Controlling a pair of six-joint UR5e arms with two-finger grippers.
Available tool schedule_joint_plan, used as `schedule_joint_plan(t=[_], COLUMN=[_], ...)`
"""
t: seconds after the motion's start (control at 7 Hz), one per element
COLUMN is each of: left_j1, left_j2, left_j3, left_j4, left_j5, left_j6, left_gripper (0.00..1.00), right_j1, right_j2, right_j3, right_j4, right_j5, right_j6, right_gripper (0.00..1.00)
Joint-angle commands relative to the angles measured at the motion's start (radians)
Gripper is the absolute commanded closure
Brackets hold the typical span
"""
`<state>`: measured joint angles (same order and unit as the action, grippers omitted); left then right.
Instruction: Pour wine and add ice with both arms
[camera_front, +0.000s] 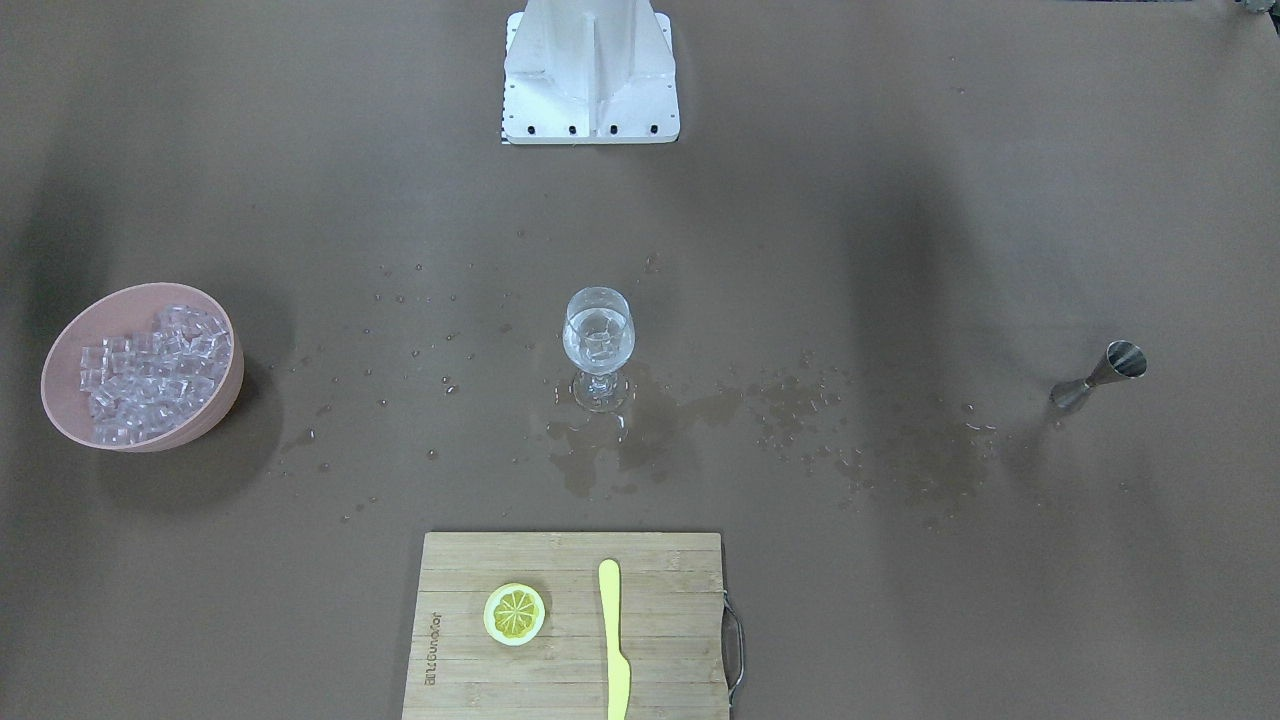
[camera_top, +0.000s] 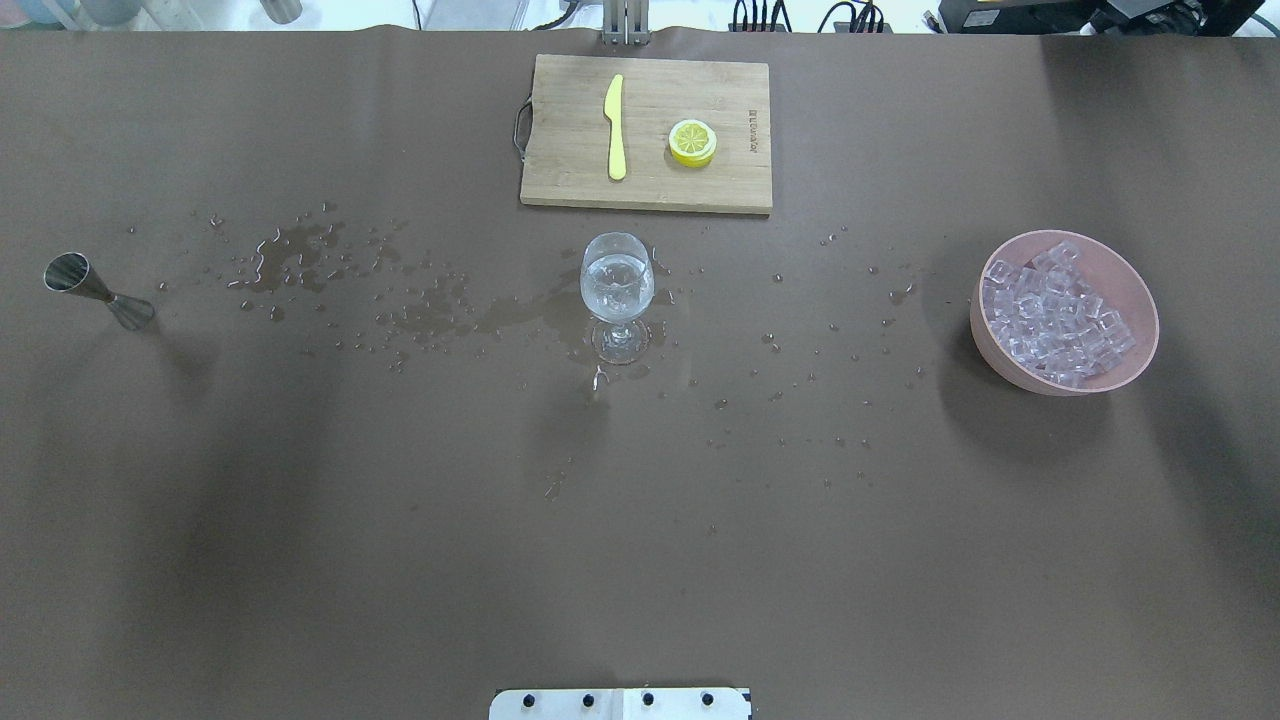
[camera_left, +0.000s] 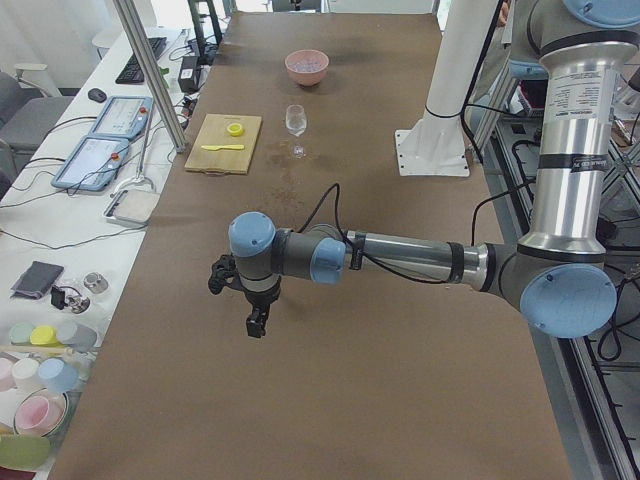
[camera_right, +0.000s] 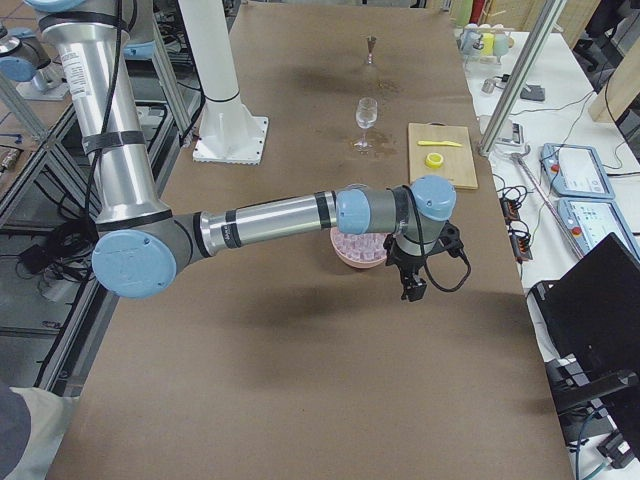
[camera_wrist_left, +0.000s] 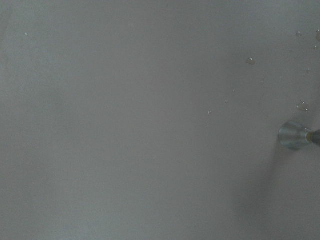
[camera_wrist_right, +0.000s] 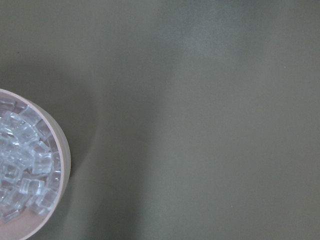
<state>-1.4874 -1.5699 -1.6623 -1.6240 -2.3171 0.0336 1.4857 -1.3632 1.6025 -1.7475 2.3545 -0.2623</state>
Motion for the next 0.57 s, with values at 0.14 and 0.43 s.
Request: schedule_joint_plan(t=[0.14, 0.43], left_j1=[-0.002, -0.022], left_j2=[0.008, 0.001], left_j3=[-0.034, -0.043], left_j4=[0.026, 0.039], left_j5=[-0.076, -0.084], left_j6=[-0.003, -0.008], left_gripper=[0.02, 0.02], right_j1=[-0.040, -0.041], right_j2=[0.007, 0.013], right_j3=[-0.006, -0.006], right_j4=[-0.001, 0.000], right_j5=[0.006, 0.038], right_j6=[0.000, 0.009], right_gripper=[0.00, 0.00])
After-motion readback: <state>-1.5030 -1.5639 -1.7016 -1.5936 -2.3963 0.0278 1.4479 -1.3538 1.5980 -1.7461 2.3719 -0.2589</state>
